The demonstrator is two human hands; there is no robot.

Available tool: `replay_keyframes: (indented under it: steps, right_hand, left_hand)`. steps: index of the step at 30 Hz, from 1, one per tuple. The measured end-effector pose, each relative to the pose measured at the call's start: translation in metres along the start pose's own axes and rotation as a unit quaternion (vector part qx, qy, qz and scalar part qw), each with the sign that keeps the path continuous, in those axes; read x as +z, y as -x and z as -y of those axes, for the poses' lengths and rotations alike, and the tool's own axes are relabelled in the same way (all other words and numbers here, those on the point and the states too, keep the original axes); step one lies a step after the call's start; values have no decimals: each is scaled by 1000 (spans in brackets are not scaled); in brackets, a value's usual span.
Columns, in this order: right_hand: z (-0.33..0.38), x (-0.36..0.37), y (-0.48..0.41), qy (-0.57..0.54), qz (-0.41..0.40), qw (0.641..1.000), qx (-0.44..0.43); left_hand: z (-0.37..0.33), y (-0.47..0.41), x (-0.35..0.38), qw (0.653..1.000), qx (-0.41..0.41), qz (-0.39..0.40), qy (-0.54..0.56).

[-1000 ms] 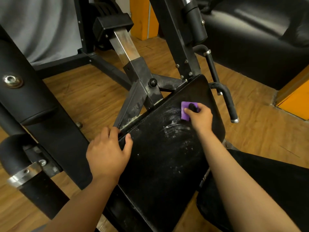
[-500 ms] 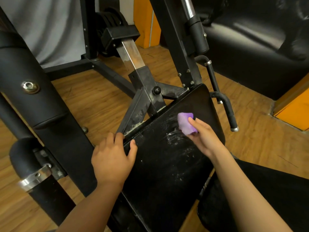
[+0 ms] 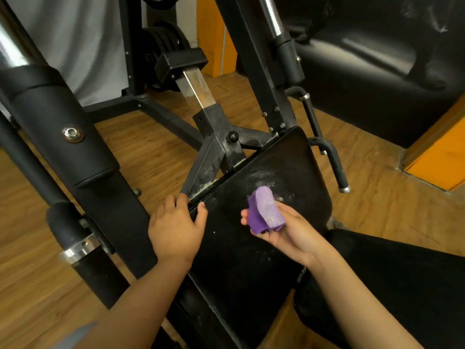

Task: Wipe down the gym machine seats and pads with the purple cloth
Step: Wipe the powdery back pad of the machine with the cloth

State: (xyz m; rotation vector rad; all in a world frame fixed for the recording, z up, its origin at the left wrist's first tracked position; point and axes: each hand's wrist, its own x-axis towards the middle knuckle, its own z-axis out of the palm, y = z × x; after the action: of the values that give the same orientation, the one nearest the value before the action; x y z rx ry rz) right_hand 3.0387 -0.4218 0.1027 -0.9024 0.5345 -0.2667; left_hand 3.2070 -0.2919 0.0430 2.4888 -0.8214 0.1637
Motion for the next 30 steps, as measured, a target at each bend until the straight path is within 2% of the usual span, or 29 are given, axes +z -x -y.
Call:
replay_keyframes:
  steps: [2, 5, 6, 8, 10, 11, 20, 23, 27, 30]
  right_hand:
    - [1, 10, 24, -20, 5, 1000, -2]
    - [4, 20, 57, -34, 2, 999, -9]
    - [4, 22, 65, -36, -3, 999, -9]
    - [3, 26, 79, -42, -9, 999, -17]
    - [0, 31, 86, -46, -14, 999, -23]
    - [-2, 34, 92, -38, -13, 999, -28]
    - [-22, 41, 138, 131, -89, 984, -81]
    - [-13, 32, 147, 115, -108, 982, -104]
    - [-4, 22, 156, 143, -115, 977, -105]
    - [-4, 16, 157, 159, -133, 972, -112]
  left_hand:
    - [-4, 3, -12, 994, -46, 60, 76]
    - [-17, 30, -40, 963, 4, 111, 247]
    - [-26, 44, -52, 933, 20, 142, 331]
    - [-47, 69, -74, 849, 31, 240, 469]
    - [-62, 85, -87, 784, 54, 307, 537]
    - [-66, 90, -91, 766, 69, 318, 555]
    - [-54, 112, -110, 725, 79, 367, 578]
    - [-52, 110, -114, 723, 46, 365, 585]
    - [-51, 107, -121, 704, 11, 394, 591]
    - [-54, 106, -126, 717, 0, 398, 572]
